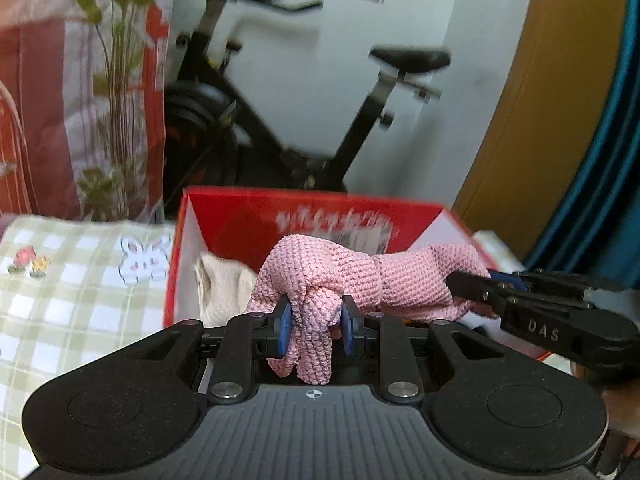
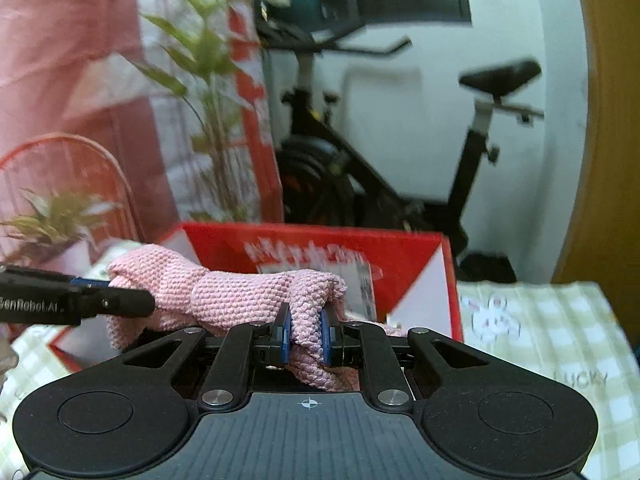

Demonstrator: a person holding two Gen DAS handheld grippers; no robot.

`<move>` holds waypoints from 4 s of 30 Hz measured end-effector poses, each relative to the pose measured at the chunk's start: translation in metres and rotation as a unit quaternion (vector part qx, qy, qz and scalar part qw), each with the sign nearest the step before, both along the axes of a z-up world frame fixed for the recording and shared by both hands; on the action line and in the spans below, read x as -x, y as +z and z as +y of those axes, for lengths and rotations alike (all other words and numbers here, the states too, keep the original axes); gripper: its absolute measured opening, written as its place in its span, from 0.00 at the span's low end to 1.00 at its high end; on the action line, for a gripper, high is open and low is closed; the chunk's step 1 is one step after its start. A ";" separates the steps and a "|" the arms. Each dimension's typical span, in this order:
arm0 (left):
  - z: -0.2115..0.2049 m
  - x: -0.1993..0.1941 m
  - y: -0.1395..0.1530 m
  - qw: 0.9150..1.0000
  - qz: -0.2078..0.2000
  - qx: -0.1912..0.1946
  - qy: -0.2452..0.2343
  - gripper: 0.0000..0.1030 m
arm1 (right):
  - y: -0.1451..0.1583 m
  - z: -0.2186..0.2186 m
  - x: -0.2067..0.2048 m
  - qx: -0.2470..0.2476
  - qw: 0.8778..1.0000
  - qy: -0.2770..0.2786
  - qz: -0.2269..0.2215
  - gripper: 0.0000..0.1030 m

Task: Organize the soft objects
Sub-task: 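Lift the pink knit cloth into the red box and open both tools, then move both tools down to the white plastic packet beside the box, then close both tools on the white packet of green cables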

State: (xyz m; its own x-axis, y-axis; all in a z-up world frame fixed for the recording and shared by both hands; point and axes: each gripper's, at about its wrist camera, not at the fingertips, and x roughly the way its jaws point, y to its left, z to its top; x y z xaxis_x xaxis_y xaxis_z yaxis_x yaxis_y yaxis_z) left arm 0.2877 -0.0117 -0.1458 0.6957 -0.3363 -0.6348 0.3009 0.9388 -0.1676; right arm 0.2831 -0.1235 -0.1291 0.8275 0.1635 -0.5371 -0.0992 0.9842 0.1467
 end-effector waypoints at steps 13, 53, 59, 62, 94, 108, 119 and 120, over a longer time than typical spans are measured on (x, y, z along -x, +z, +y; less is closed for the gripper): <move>-0.001 -0.025 -0.032 0.996 0.089 -0.025 -0.016 0.25 | -0.043 0.013 -0.044 -0.001 0.990 -0.011 0.143 0.13; 0.016 0.126 -0.032 0.998 -0.021 0.017 -0.057 0.68 | -0.020 0.009 0.149 0.022 0.994 0.053 -0.095 0.79; 0.023 0.131 -0.068 0.998 0.028 0.048 -0.034 0.67 | -0.065 0.034 0.161 0.051 0.995 0.077 -0.033 0.86; 0.029 0.136 -0.079 0.999 0.030 0.039 -0.022 0.67 | -0.085 0.046 0.168 0.078 0.993 0.089 -0.015 0.90; 0.047 0.149 -0.102 0.998 0.030 0.048 0.023 0.67 | -0.118 0.053 0.159 0.125 0.990 0.057 0.044 0.92; 0.047 0.150 -0.095 0.999 0.008 0.048 0.015 0.67 | -0.091 0.048 0.156 0.097 0.993 0.061 -0.005 0.76; 0.013 0.120 -0.082 0.998 -0.029 0.002 -0.055 0.66 | -0.068 0.027 0.138 -0.009 0.999 0.027 -0.033 0.62; 0.010 0.115 -0.082 0.998 -0.033 -0.009 -0.060 0.66 | -0.068 0.023 0.137 -0.021 0.999 0.025 -0.033 0.61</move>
State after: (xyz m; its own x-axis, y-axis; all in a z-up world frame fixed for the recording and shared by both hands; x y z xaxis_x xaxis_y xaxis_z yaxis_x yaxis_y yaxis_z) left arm 0.1724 -0.0018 -0.2274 0.6917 -0.4084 -0.5956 0.4213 0.8981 -0.1265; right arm 0.1462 -0.1007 -0.1975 0.8513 0.2262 -0.4733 -0.1580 0.9709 0.1799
